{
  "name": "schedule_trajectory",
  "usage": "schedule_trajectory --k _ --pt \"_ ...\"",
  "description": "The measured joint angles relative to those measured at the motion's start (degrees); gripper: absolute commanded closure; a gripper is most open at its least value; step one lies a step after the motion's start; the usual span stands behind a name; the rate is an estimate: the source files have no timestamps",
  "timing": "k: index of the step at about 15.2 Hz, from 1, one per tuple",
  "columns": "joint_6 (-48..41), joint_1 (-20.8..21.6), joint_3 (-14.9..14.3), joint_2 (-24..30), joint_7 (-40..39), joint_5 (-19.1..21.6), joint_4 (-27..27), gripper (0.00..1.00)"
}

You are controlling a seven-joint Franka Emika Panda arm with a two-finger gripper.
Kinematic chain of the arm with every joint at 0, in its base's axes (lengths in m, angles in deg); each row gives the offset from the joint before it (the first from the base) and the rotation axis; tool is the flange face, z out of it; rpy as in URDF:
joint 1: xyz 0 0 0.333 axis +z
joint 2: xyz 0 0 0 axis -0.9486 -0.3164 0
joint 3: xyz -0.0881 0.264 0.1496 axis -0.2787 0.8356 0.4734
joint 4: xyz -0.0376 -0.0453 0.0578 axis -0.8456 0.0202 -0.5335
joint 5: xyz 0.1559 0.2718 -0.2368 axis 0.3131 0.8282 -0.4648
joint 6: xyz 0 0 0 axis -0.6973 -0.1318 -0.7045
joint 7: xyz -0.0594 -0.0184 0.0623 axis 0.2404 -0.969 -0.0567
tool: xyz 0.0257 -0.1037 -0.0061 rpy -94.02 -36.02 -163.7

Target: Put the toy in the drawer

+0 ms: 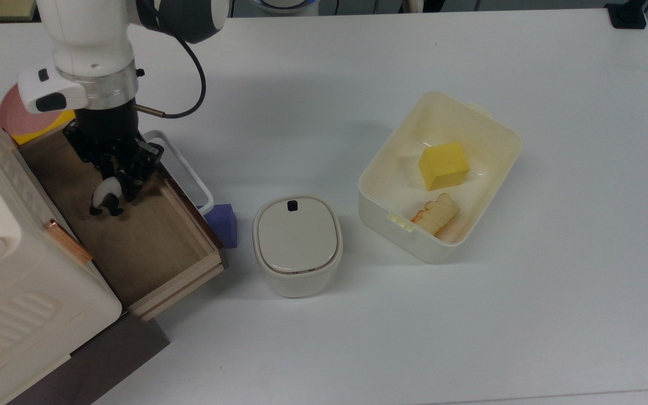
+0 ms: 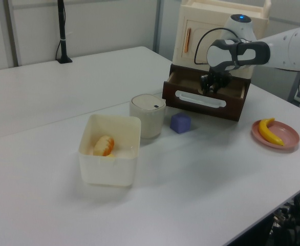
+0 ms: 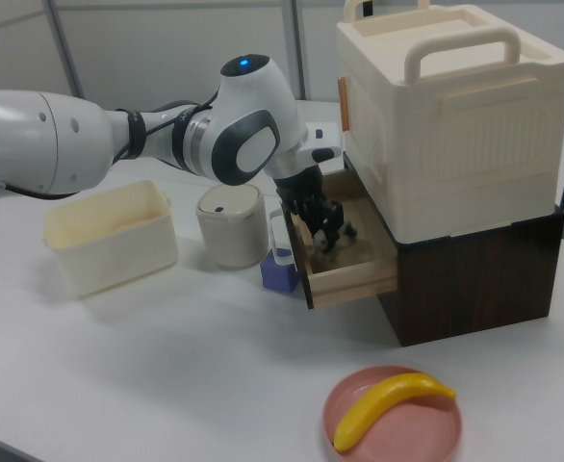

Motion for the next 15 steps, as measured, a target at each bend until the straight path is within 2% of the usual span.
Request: schedule_trajectory --k 4,6,8,11,13,15 --pt "-0.1 0.2 0.0 0.9 0.0 0.0 0.7 0.00" --pt "-2.8 0.5 0.3 2.5 0.0 0.0 1.2 0.00" --pt "-10.1 2.2 0.6 6.2 0.0 0.0 1.6 0.00" --pt "-26.2 6.5 1.9 12.5 0.4 0.2 1.7 0.00" --pt "-35.0 7.8 6.0 15.6 0.4 0.2 1.6 0.00" --pt "-39.2 8.6 7.8 17.1 -3.2 0.2 1.4 0.00"
